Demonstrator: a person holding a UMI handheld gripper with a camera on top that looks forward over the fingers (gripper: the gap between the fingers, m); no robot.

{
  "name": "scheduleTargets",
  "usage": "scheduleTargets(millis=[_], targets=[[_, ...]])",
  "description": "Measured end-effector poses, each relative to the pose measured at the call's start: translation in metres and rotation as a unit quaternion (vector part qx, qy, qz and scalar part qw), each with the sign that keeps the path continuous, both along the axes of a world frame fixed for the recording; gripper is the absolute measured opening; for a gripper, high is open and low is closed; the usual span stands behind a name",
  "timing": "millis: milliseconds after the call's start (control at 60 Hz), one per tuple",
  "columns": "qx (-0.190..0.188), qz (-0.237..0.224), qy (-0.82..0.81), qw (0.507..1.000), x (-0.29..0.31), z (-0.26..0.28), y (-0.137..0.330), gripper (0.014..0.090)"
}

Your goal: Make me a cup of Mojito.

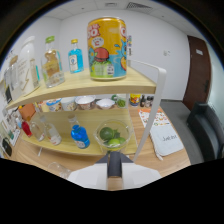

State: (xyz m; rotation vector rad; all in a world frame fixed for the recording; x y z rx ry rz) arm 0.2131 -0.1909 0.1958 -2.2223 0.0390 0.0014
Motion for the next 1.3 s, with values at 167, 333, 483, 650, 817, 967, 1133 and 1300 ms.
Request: scheduleTargets(millis=[167,333,483,650,817,967,1133,1300], targets=[[-0.005,-0.001,0.014,1.000,-0.027,-0.009,-0.036,0.0157],[-0.017,-0.001,0.015,1.000,-0.059,-0.029,-0.062,0.0157],[0.007,0.015,-0.055,0.998,-0.076,-0.030,-0.062,0.0157],[0.067,0.072,-0.211,0.973,-0.087,-0.014,-0.048,0.0156],[0.106,0.133,-0.375,0.911,-0.092,0.005,-0.035,0.0156],[0.136,0.185,-0.496,0.838,-0.098,0.022,-0.026,0.0155],[0.164,0.252,-0.598,0.743,-0.111,0.026,-0.025,0.0154],[0.169,0.314,-0.653,0.668,-0.121,0.016,-0.028,0.0157]])
